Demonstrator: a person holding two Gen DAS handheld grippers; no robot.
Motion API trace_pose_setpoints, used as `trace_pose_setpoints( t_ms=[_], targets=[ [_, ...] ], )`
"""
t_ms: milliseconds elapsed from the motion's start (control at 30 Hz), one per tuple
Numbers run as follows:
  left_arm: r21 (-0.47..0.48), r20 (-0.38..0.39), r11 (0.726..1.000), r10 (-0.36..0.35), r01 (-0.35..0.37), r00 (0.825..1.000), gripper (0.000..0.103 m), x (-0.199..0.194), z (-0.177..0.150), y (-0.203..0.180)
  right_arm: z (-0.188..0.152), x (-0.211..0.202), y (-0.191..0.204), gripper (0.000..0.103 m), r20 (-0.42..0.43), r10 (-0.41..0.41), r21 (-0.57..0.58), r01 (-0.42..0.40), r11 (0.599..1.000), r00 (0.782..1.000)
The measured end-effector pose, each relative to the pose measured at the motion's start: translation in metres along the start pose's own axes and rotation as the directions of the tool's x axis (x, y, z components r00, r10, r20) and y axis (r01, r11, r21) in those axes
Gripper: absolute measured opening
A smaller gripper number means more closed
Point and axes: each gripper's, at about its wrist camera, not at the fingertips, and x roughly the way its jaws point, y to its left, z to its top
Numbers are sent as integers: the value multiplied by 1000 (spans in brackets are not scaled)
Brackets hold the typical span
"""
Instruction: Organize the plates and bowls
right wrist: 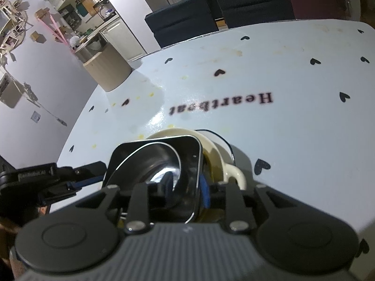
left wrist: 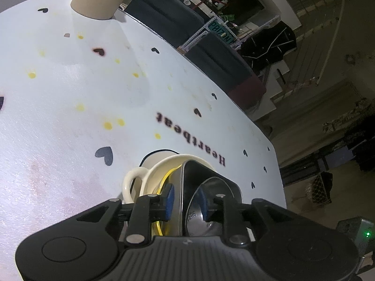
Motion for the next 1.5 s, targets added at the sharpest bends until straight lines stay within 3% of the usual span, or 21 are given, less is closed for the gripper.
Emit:
trace_pose_setpoints(
  t_ms=[200,333,467,600,733,1067,1200,1300,1400,1500],
  targets=[
    [47,26,998,38,-39,999,48,-10,1,-6,-1,-17,0,45,54,-10,-20,11,1000,998],
    [107,72,992,64,-71,995,81,-21,0,-16,-1,-31,0,58,101,-35,-34,39,999,994],
    [149,124,985,73,-91,990,101,-37,0,-27,-4,-48,-1,72,167,-71,-52,80,995,983],
    [182,167,978,71,-102,983,103,-51,-1,-37,-8,-69,4,91,253,-127,-75,151,986,959],
    [233,193,961,104,-149,976,103,-65,-5,-51,-16,-88,16,99,354,-159,-102,207,973,922],
    [343,271,919,103,-196,957,103,-93,-40,-69,-48,-119,34,103,484,-169,-113,253,961,859],
    [374,325,893,126,-250,937,103,-105,-53,-77,-64,-125,35,103,511,-202,-118,301,946,835],
    [406,358,867,140,-289,923,103,-112,-63,-82,-74,-129,33,103,516,-207,-116,308,944,831],
    [437,367,850,129,-293,921,103,-117,-75,-83,-82,-133,31,103,511,-195,-124,297,947,837],
    [466,377,825,141,-319,915,103,-119,-88,-83,-90,-134,35,103,521,-210,-147,329,933,827]
  ],
)
